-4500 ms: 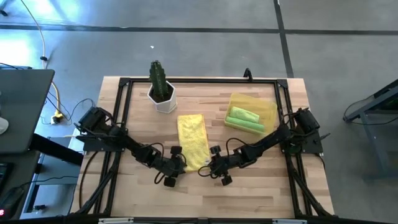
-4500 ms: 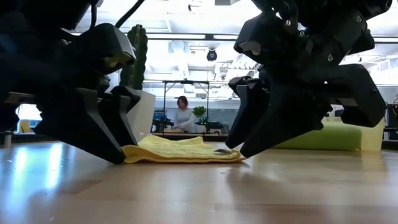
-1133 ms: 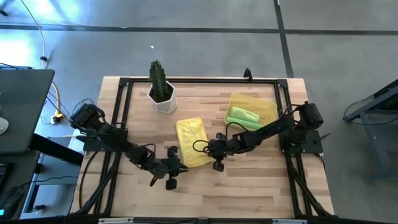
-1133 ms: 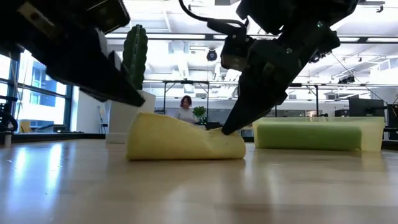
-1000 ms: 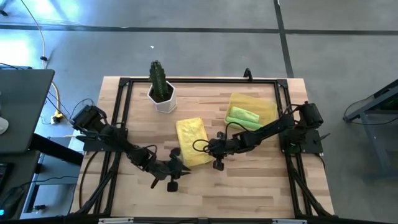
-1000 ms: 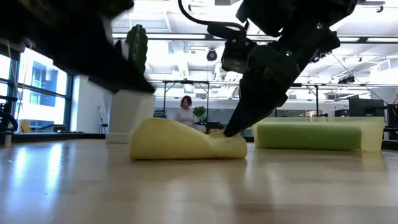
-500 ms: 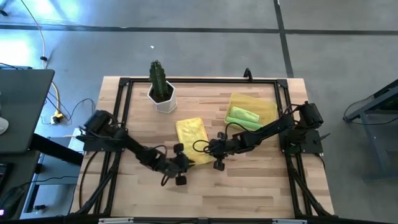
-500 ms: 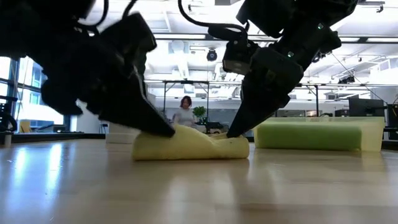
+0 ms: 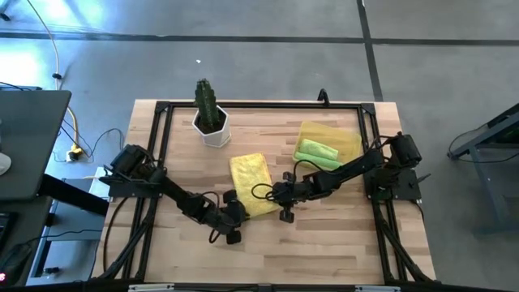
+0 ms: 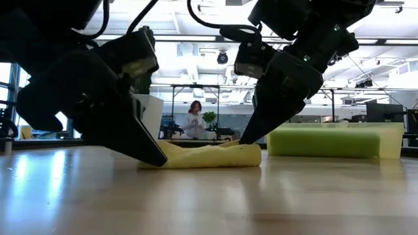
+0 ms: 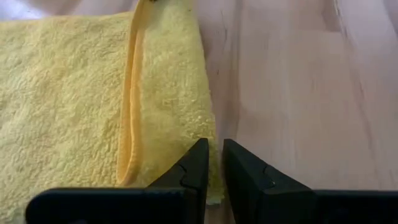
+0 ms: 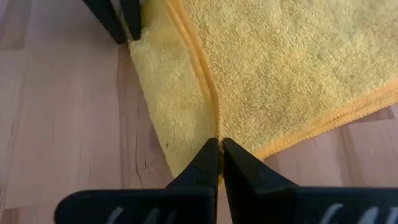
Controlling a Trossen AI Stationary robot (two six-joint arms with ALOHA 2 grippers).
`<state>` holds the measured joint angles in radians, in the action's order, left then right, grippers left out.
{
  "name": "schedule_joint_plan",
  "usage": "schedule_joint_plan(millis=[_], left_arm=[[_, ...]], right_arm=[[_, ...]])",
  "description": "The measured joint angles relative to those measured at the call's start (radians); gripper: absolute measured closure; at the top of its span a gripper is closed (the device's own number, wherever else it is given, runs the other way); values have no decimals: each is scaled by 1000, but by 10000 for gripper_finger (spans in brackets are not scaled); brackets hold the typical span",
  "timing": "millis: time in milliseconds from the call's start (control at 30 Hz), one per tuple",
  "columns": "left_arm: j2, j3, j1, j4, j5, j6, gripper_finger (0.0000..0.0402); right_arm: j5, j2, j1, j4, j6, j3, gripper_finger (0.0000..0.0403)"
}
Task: Roll microfiber towels into tight, uniform cylinder then place into a basket
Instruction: Roll the yellow microfiber cloth
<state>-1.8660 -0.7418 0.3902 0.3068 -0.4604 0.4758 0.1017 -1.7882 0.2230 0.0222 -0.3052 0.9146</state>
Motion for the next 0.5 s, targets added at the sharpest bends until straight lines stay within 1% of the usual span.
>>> schedule_joint_plan(millis=[67, 133, 200, 300, 400, 500], left_arm=[[-1, 2, 5, 40, 0, -12, 359], [2, 0, 12, 118, 1, -60, 359], [4, -8, 18, 156, 1, -109, 359], [4, -22, 16, 152, -33, -148, 359], [4, -29, 1, 127, -96, -166, 359], [4, -28, -17, 36, -135, -105, 359]], right_arm=[[0, 0, 0, -1, 0, 0, 403], [0, 0, 0, -1, 0, 0, 403], [0, 0, 0, -1, 0, 0, 403], [0, 0, 0, -1, 0, 0, 403], [0, 0, 0, -1, 0, 0, 403], [0, 0, 0, -1, 0, 0, 403]])
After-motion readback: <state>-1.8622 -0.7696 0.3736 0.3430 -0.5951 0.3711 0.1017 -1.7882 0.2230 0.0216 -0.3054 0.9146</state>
